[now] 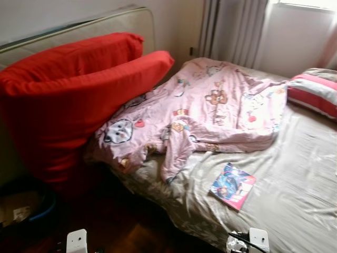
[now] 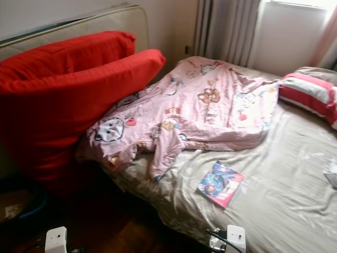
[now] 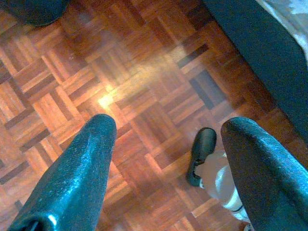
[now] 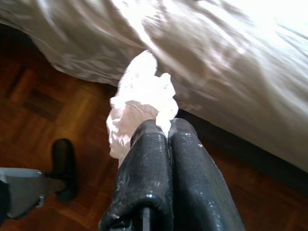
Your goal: Clean up the room
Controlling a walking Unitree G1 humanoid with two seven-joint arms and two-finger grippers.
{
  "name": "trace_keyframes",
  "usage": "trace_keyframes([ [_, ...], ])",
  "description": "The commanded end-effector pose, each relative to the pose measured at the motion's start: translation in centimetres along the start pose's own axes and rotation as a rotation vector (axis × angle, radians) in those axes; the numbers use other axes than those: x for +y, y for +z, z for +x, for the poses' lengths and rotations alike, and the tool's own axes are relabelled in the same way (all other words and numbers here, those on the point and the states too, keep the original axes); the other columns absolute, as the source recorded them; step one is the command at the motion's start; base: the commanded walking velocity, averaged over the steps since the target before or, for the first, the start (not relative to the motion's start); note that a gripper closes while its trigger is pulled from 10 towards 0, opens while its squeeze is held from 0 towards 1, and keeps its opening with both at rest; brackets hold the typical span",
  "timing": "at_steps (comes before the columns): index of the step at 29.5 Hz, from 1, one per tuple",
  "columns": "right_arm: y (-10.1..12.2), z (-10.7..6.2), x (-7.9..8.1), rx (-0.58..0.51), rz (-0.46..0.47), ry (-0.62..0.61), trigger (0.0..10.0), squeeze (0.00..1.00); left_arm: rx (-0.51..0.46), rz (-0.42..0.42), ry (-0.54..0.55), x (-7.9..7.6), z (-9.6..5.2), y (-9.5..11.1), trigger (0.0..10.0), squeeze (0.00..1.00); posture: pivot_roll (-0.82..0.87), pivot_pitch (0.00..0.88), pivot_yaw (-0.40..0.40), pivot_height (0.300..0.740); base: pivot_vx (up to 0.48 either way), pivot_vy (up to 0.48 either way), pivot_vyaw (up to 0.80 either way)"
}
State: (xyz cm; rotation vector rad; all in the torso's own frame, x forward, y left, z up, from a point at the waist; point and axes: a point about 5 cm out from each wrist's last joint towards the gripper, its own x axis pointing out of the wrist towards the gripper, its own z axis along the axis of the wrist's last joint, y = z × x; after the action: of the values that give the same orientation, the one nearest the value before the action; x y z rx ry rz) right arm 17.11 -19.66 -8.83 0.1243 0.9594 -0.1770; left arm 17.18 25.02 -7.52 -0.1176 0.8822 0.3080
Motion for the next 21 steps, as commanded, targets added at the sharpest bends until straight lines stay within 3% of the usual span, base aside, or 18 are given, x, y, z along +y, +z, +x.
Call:
trace_keyframes([
  [1, 0.04, 0.01, -0.11, 0.004, 0.010, -0.008, 10.0, 0.00, 0.011, 0.023, -0.004, 0.15, -0.02, -0.10, 10.0, 0.00, 0.08, 0.000, 0.019, 0.740, 0.000, 0.326, 0.00],
  [21, -0.17, 0.01, 0.37, 0.010, -0.020, -0.009, 10.0, 0.00, 0.020, 0.048, -0.013, 0.28, -0.04, -0.17, 10.0, 0.00, 0.06, 0.024, 0.039, 0.740, 0.000, 0.448, 0.00],
])
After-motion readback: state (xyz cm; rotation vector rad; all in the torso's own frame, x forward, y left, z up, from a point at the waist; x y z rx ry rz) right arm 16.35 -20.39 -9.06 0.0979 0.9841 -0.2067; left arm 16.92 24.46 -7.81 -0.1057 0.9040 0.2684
